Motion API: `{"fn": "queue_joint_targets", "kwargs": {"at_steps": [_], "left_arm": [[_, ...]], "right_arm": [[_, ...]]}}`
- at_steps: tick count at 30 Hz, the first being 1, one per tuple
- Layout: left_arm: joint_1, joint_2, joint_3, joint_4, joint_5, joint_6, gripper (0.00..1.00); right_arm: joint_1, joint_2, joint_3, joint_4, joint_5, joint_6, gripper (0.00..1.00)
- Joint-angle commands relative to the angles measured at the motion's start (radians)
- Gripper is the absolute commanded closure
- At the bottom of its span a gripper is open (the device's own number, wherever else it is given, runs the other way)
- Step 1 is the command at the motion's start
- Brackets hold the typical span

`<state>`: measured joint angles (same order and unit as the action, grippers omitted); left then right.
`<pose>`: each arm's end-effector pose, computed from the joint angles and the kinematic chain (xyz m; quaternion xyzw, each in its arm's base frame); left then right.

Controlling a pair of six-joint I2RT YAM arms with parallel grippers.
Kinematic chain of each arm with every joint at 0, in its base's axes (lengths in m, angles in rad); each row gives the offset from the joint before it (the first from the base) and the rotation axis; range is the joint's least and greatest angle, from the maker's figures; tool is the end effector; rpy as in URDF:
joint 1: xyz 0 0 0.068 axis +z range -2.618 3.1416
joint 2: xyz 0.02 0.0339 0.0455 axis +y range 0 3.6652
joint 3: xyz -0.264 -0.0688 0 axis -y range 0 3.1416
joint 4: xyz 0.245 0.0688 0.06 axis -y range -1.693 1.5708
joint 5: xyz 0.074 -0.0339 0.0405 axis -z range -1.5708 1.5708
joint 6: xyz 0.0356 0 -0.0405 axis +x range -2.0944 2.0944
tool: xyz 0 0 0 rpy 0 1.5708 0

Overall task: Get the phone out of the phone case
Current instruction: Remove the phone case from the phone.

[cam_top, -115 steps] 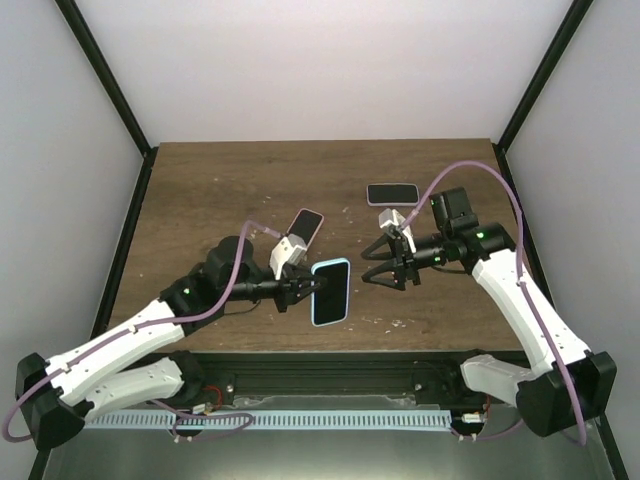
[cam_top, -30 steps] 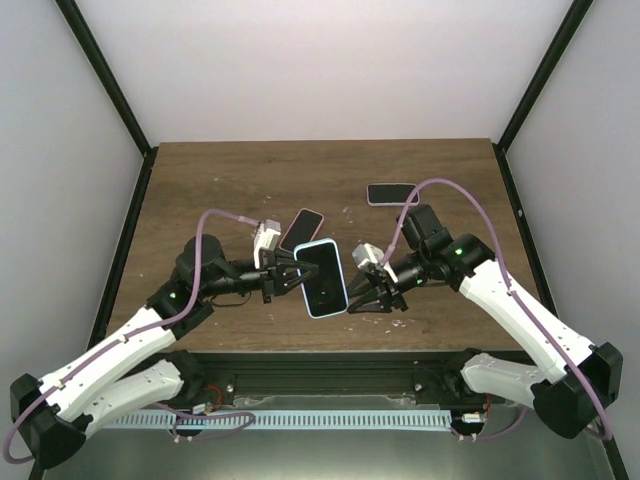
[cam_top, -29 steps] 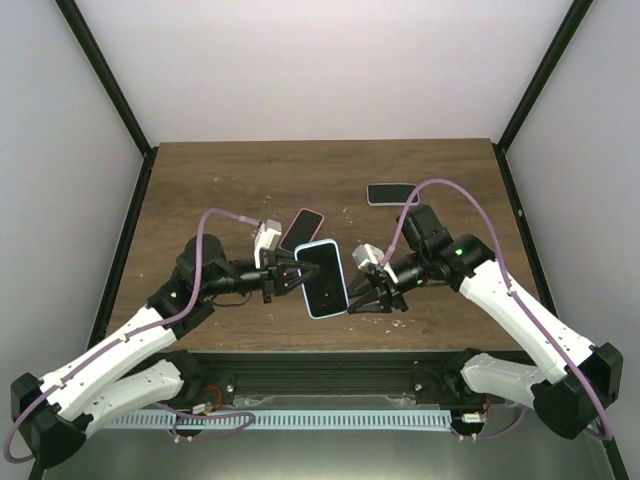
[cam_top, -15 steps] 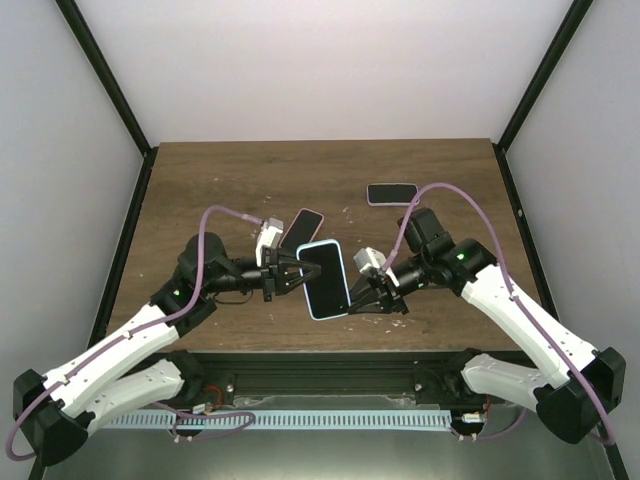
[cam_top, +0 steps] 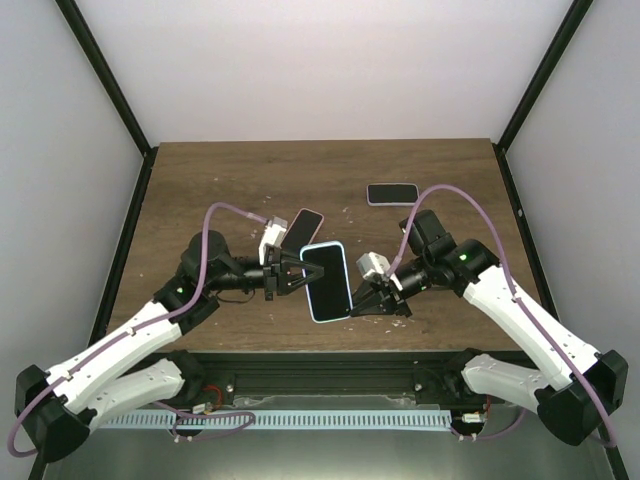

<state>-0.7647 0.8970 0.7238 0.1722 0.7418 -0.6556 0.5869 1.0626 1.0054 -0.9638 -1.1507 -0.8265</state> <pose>0.1329 -0.1608 0.3366 0.2917 0.6444 -0.6239 0.3323 0.1367 0.1300 0.3146 -0.6367 0.5182 0.4927 0.2887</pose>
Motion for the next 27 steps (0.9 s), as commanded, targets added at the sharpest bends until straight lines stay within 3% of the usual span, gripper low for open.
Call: {"fn": "queue_joint_targets", "kwargs": {"at_steps": [1,13,20,27], "left_arm": [[0.004,0.001,0.031,0.109,0.012,-0.105,1.00],[0.003,0.091,0.047,0.203,0.112,-0.197,1.00],[0.004,0.121,0.035,0.244,0.135,-0.237,1.00],[0.004,0.102,0.022,0.247,0.134,-0.242,1.00]], "right_arm": [[0.011,-0.017,0.030,0.009,0.029,-0.108,0.86],[0.019,0.006,0.078,0.013,0.112,-0.241,0.87],[0.019,0.020,0.085,0.067,0.133,-0.231,0.88],[0.018,0.026,0.032,0.169,0.136,-0.122,0.93]]}}
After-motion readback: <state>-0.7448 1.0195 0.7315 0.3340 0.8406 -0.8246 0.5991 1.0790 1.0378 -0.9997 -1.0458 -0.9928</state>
